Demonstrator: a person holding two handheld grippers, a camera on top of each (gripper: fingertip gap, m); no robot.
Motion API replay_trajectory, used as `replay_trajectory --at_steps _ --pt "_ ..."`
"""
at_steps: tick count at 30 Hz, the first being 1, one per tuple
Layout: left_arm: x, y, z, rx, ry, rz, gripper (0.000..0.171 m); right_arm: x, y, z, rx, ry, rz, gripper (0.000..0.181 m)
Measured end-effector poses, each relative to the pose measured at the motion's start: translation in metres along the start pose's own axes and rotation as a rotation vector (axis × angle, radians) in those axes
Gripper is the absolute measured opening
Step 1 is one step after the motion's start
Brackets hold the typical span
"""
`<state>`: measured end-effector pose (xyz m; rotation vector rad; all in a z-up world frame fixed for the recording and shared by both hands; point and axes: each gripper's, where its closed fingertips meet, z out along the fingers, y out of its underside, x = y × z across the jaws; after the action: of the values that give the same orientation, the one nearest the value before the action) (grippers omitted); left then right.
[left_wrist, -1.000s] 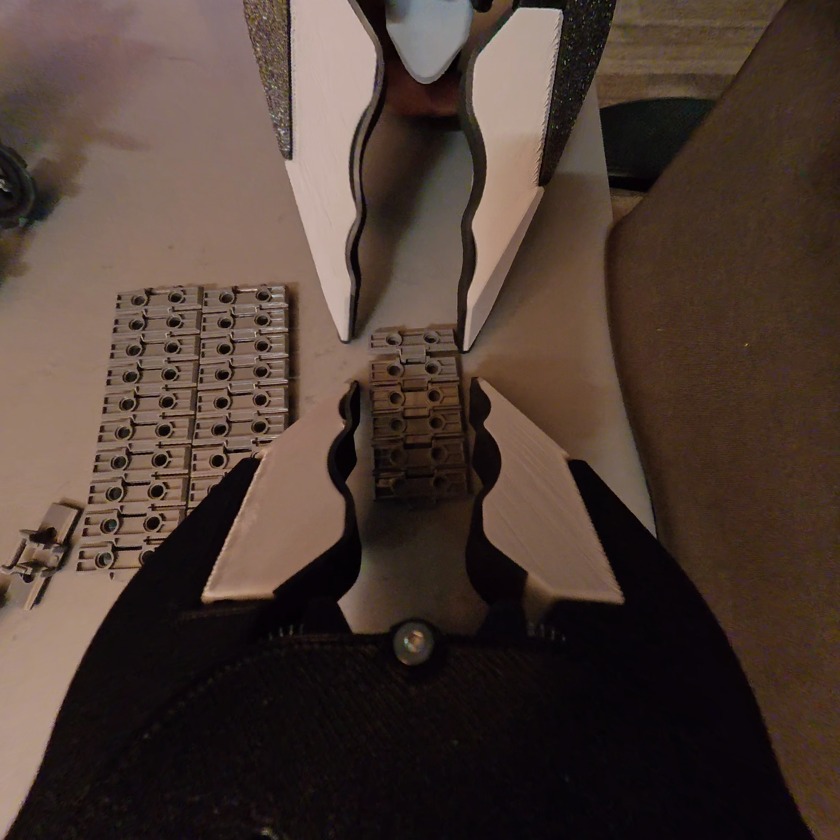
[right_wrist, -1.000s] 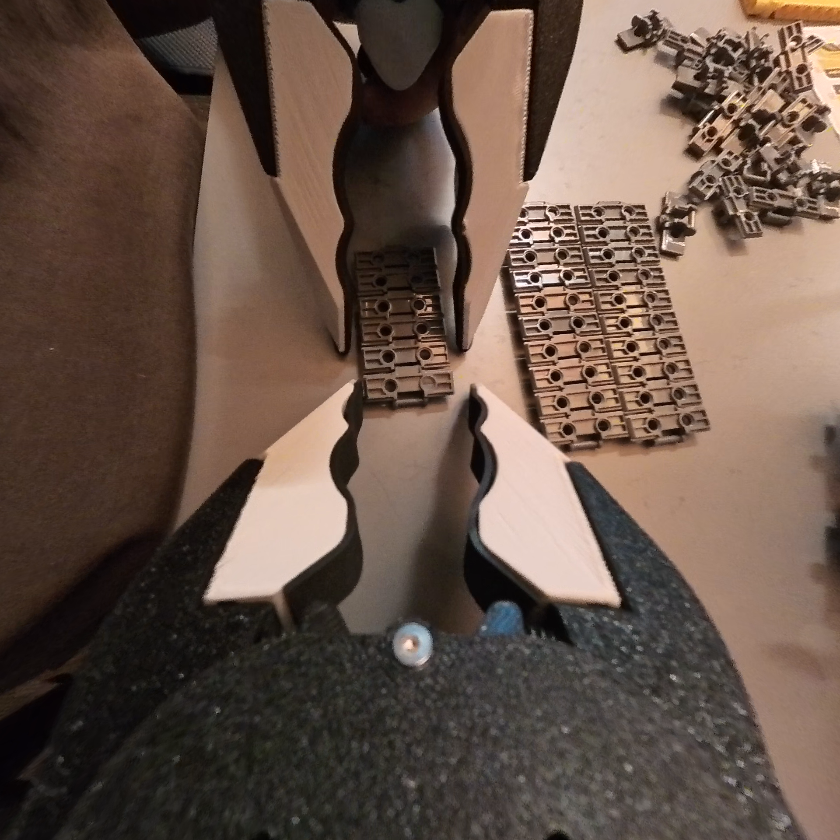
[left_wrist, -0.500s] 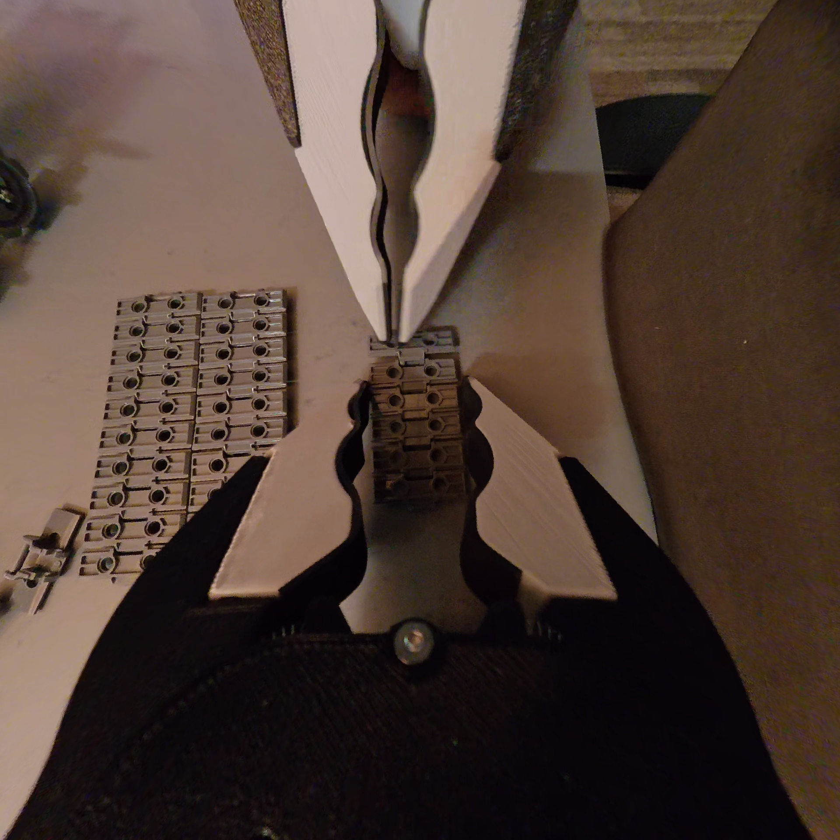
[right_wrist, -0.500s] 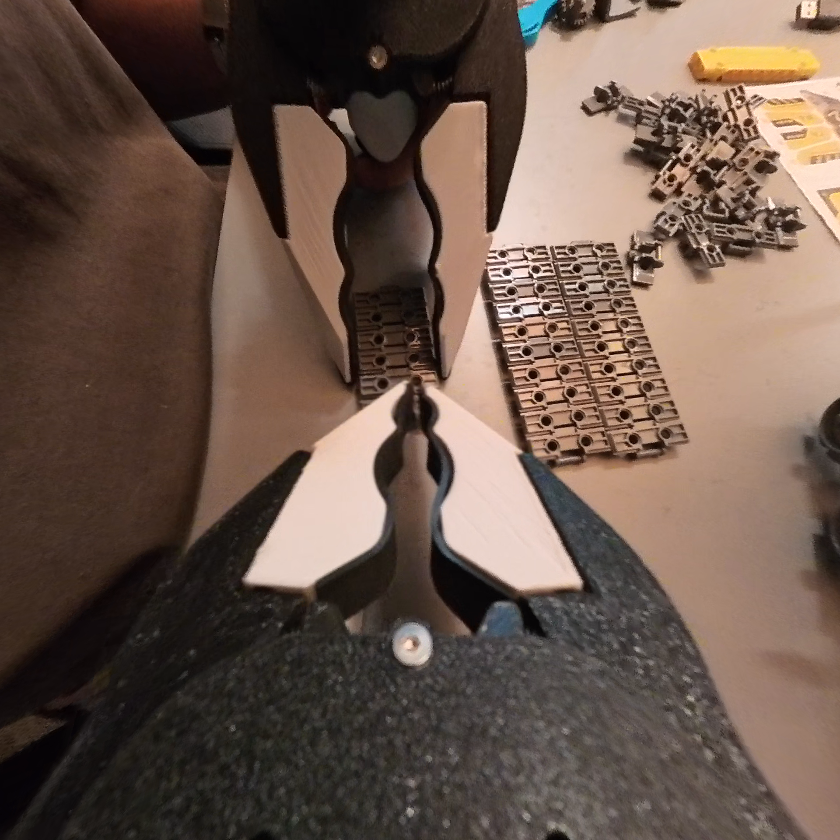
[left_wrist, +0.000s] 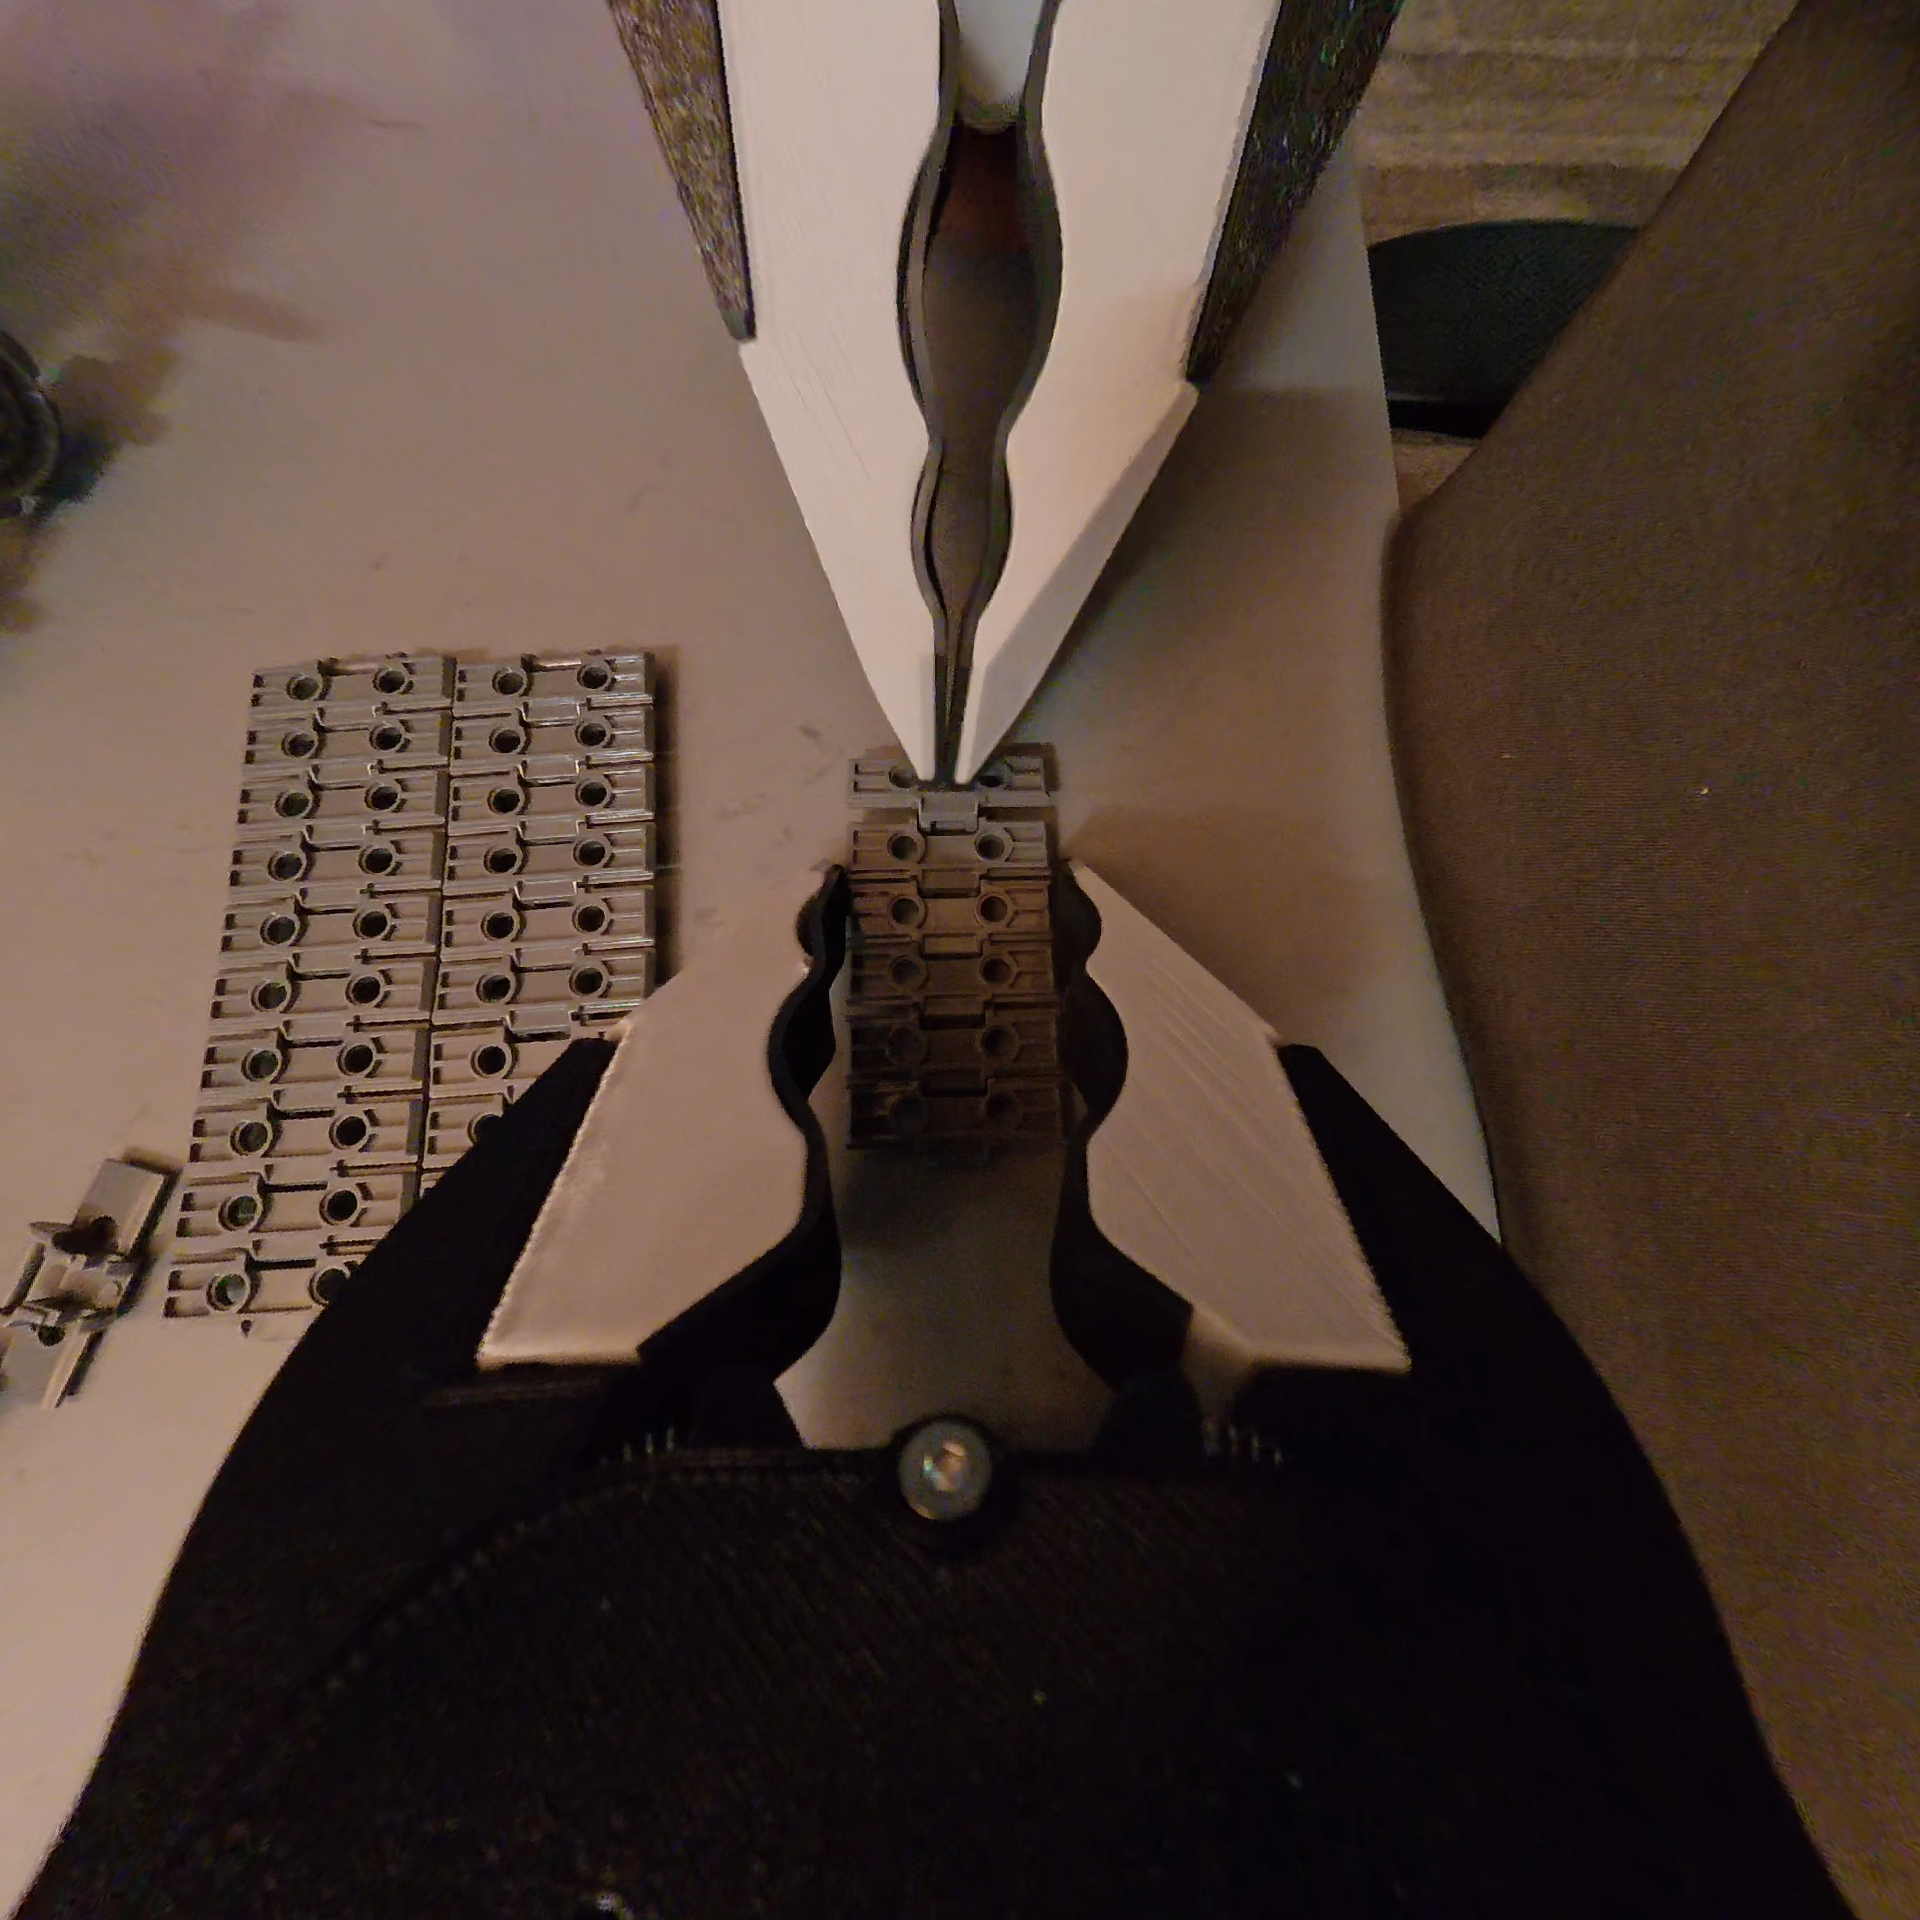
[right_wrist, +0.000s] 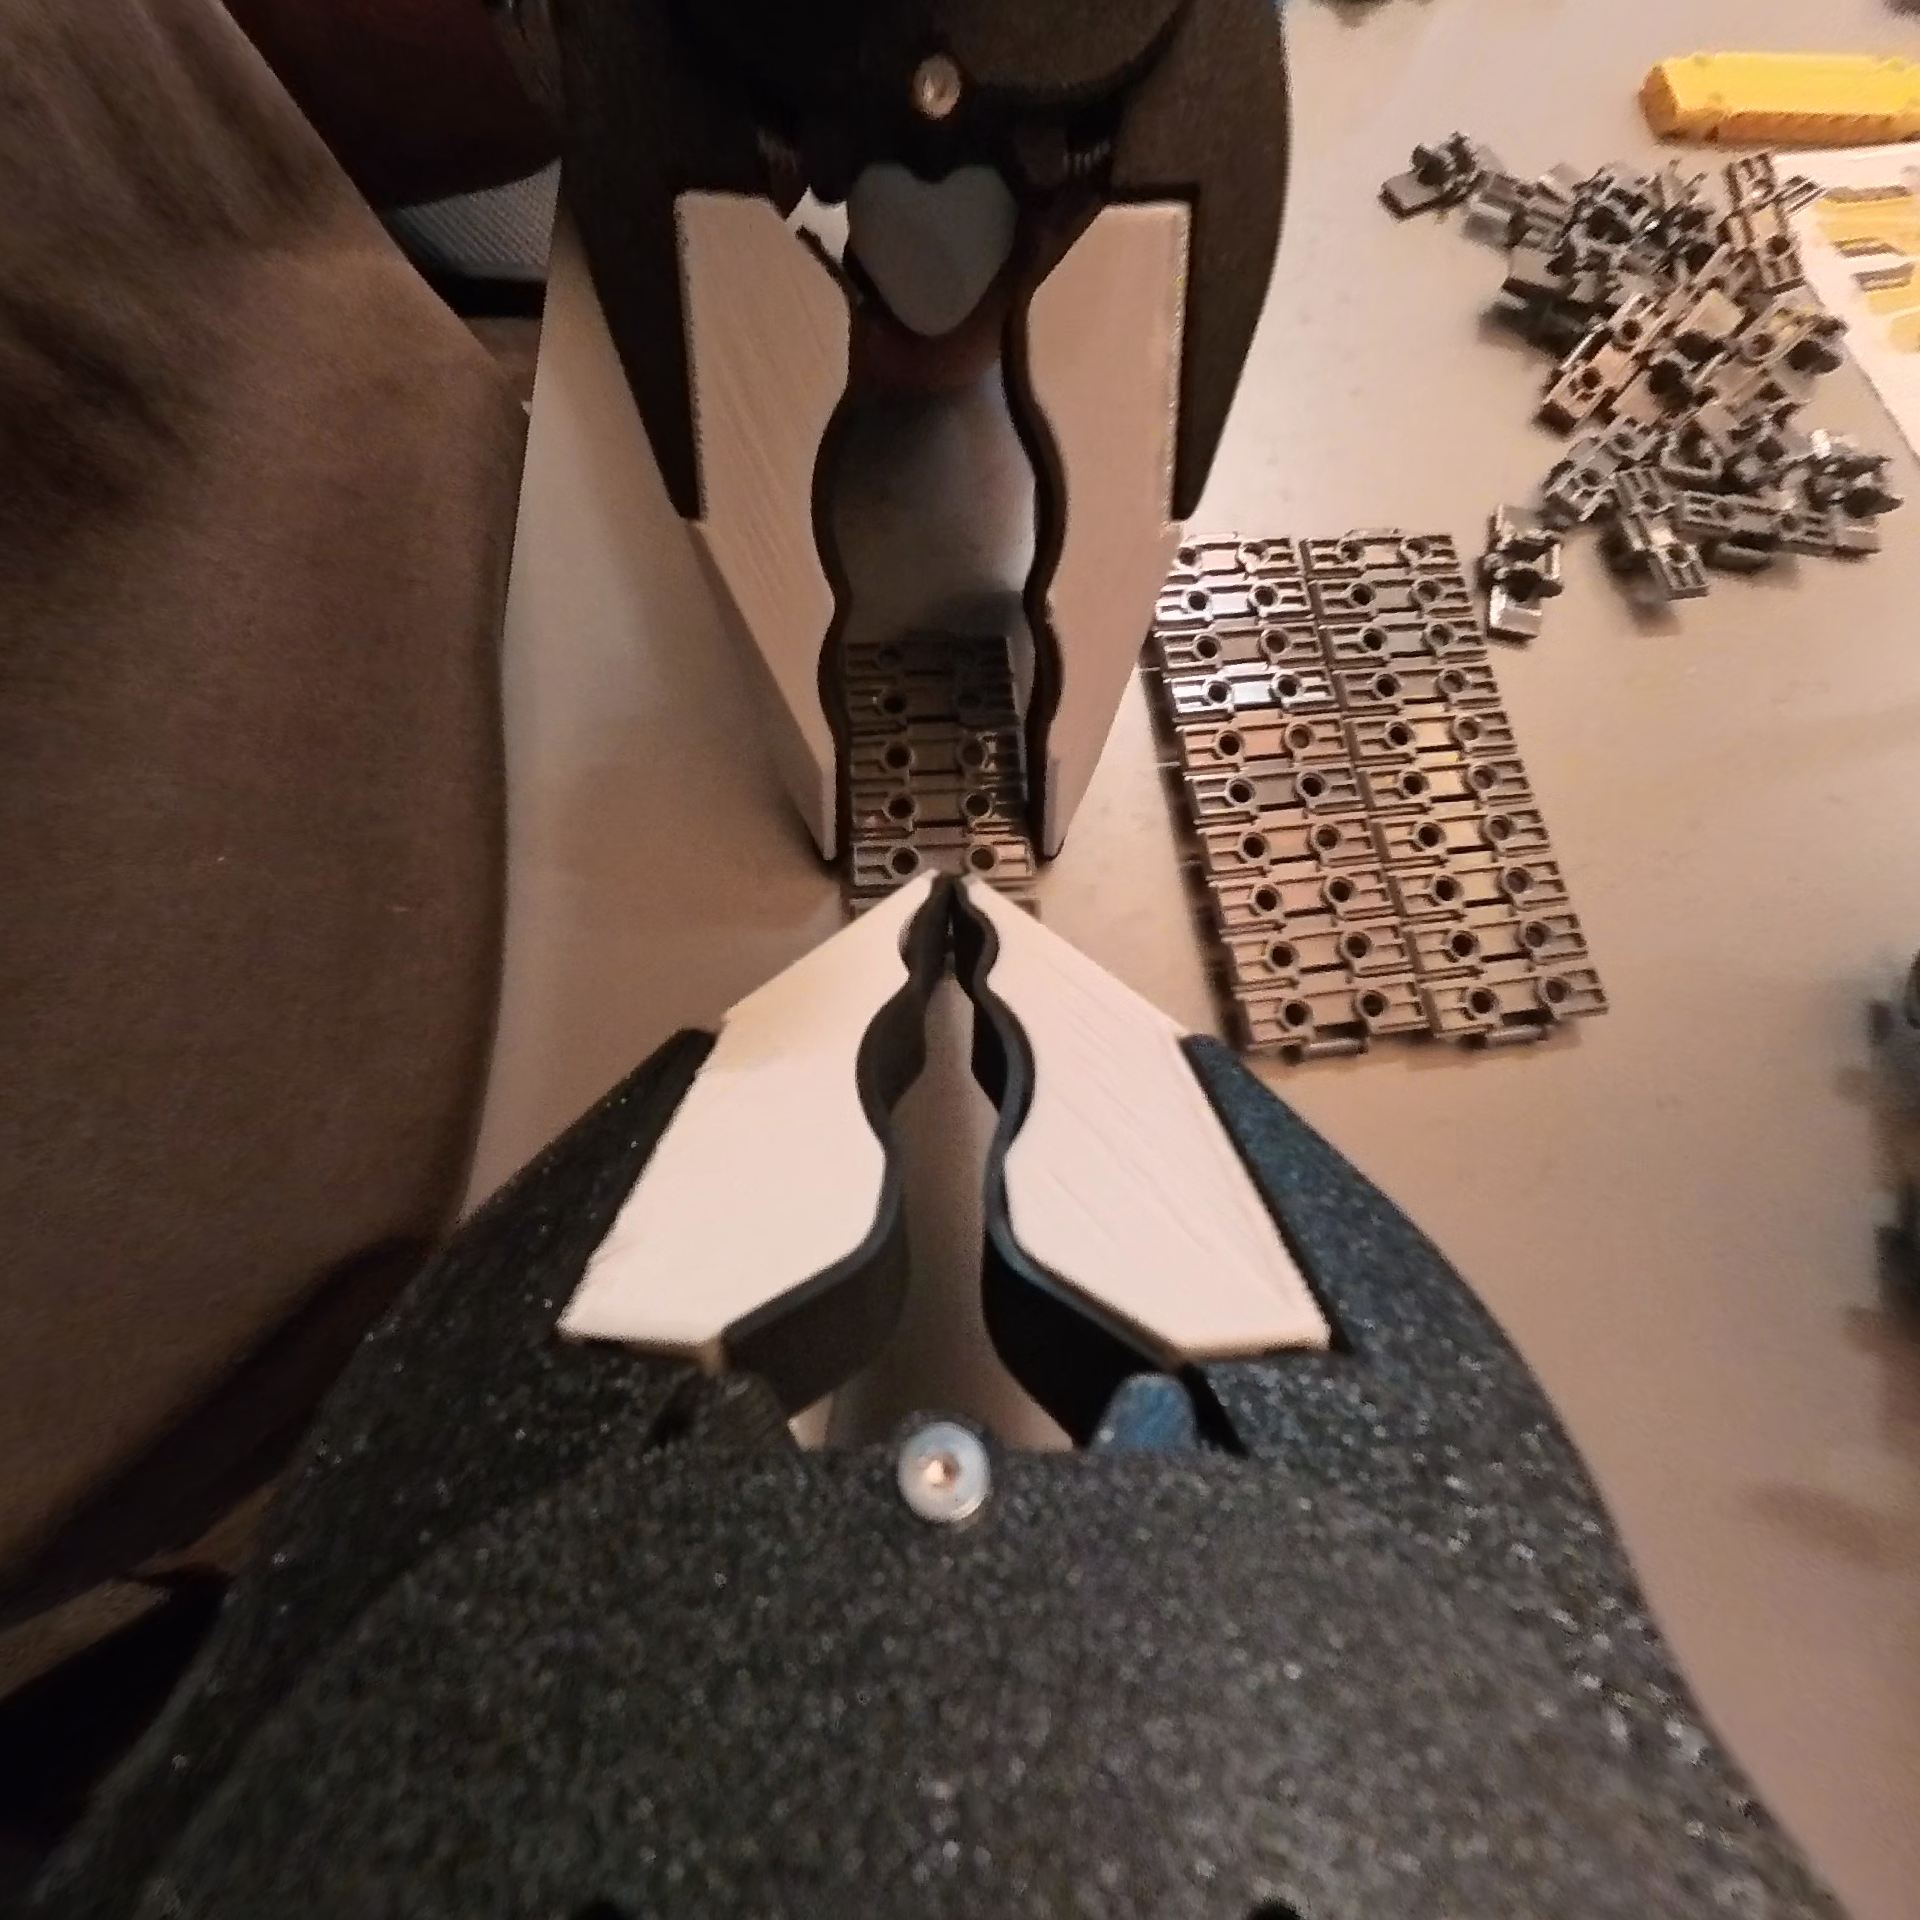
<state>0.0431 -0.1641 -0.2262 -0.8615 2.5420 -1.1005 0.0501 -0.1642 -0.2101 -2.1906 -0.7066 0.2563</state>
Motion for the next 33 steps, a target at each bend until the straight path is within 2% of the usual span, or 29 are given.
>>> replay_trajectory --at_steps 4,10,23,33 --pt "0.0002 0.0000 0.0000 0.000 0.004 -0.003 0.038 -0.0018 0.0037 0.0035 -0.028 0.000 0.004 0.000" --pt "0.0004 0.0001 0.0002 0.000 0.014 -0.013 0.037 -0.0019 0.0050 0.0039 -0.068 -0.013 0.118 0.000" --pt "0.0003 -0.0001 0.0006 -0.002 0.012 -0.015 0.036 -0.0020 0.0052 0.0060 -0.204 -0.018 0.247 0.000" --pt "0.0002 -0.0003 0.0009 -0.002 0.008 -0.012 0.037 -0.0022 0.0074 0.0065 -0.358 0.011 0.253 0.000"
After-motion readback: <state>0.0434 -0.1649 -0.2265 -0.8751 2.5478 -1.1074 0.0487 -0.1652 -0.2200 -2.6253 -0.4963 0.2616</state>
